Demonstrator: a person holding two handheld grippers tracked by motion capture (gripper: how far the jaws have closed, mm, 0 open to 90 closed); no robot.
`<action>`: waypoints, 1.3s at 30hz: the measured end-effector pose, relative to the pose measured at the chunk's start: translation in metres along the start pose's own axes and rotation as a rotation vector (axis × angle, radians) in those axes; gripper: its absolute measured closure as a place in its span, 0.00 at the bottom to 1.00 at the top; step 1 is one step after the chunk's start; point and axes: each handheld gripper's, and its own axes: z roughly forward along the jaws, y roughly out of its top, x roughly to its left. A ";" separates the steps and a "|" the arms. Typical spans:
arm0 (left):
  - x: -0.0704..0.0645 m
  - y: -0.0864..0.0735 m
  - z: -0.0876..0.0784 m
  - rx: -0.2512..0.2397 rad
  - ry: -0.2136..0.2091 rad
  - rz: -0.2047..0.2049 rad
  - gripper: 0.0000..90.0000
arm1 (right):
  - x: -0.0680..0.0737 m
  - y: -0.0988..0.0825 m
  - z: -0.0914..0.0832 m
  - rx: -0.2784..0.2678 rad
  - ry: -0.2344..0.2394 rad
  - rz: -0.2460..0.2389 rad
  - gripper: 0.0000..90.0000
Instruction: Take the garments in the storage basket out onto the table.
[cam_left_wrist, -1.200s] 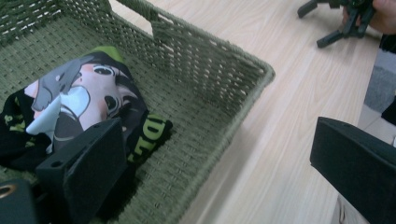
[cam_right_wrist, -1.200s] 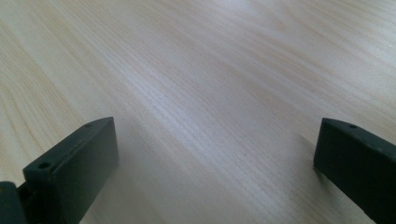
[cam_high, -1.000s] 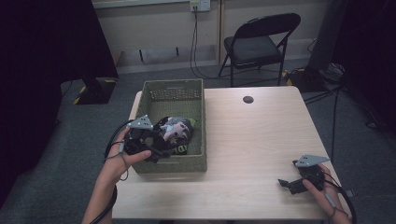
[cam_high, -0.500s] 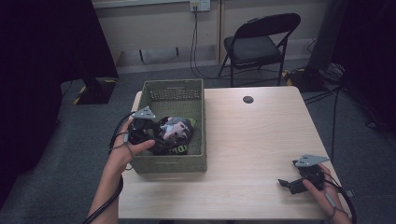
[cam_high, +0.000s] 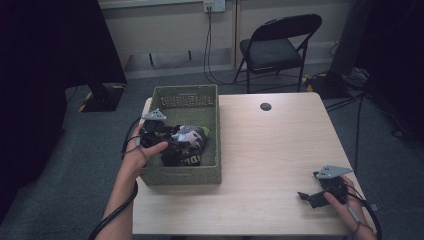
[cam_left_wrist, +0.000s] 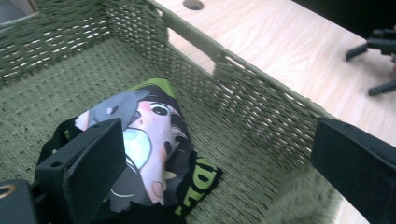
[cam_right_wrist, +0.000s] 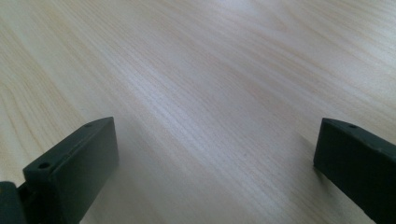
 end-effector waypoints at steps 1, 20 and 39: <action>0.001 0.000 0.001 -0.001 0.001 -0.003 0.03 | 0.000 0.000 0.000 0.000 0.000 -0.001 0.00; 0.023 0.000 0.036 0.073 0.069 -0.046 0.03 | 0.000 0.000 0.000 0.000 0.002 -0.002 0.00; 0.042 -0.004 0.069 0.149 0.084 -0.081 0.03 | 0.000 0.000 0.000 0.001 0.004 -0.003 0.00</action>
